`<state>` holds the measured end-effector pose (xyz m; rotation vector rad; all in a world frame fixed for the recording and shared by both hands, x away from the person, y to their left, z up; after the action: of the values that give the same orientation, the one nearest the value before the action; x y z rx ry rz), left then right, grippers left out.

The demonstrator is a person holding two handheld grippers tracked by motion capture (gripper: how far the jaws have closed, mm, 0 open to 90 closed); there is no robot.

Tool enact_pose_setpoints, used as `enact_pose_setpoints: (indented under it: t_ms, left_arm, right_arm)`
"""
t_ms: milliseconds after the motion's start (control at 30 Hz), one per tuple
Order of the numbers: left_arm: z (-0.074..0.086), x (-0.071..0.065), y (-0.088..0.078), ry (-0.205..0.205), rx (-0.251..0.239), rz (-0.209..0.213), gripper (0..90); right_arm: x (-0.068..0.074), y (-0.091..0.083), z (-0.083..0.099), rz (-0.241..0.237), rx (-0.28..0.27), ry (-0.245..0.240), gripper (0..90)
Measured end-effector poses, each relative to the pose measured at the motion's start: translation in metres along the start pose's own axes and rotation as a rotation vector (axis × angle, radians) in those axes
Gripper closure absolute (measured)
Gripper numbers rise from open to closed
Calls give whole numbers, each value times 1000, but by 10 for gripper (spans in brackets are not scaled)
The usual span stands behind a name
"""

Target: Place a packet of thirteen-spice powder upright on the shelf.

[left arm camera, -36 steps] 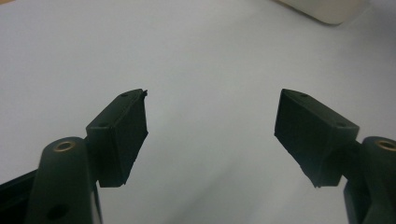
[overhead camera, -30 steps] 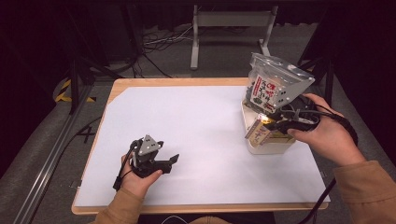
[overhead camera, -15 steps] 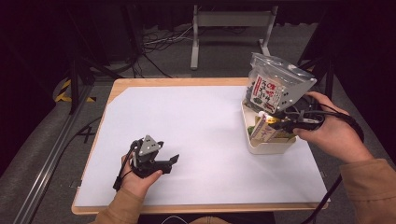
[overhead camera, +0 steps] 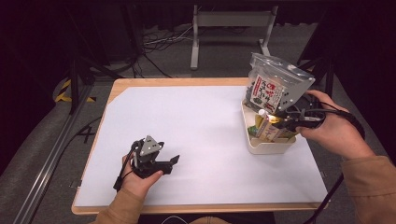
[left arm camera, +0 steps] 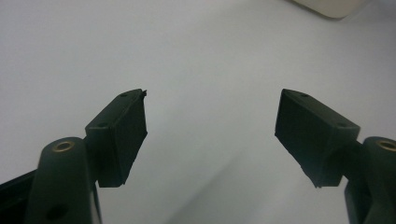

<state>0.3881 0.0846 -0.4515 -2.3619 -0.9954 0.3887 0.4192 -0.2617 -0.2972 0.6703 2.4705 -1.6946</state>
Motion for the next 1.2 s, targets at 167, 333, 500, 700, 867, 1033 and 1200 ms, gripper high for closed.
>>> enact_pose_setpoints:
  t_ms: [167, 333, 500, 700, 867, 1033, 1200]
  left_arm:
    - [0, 0, 0, 2, 1, 0, 253]
    - [1, 0, 1, 7, 4, 0, 253]
    - [1, 0, 1, 4, 5, 2, 253]
    - [2, 0, 2, 6, 10, 3, 253]
    - [2, -1, 3, 5, 11, 4, 252]
    - [2, -1, 3, 4, 13, 4, 253]
    - [3, -1, 3, 3, 15, 2, 253]
  right_arm:
    - [-2, 5, 4, -26, 18, -8, 694]
    - [-2, 5, 3, -55, 4, -15, 694]
    - [-3, 4, 4, -71, 10, -27, 695]
    - [-5, 3, 6, -88, 1, -45, 694]
    - [-4, 3, 6, -88, 11, -55, 694]
    - [-2, 5, 5, -57, 18, -89, 694]
    - [-7, 5, 6, -24, 27, -85, 694]
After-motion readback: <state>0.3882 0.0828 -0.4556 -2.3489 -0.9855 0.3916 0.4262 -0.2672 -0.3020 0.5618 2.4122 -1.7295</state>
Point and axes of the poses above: each handheld gripper's, and its own axes: y roughly forward along the jaws, z roughly out of its underside, x roughly to its left, the point moved 8 cm from there along y, roughly forward along the jaws, and after that the axes turned 1 degree about -y, right-handed, at the moved point
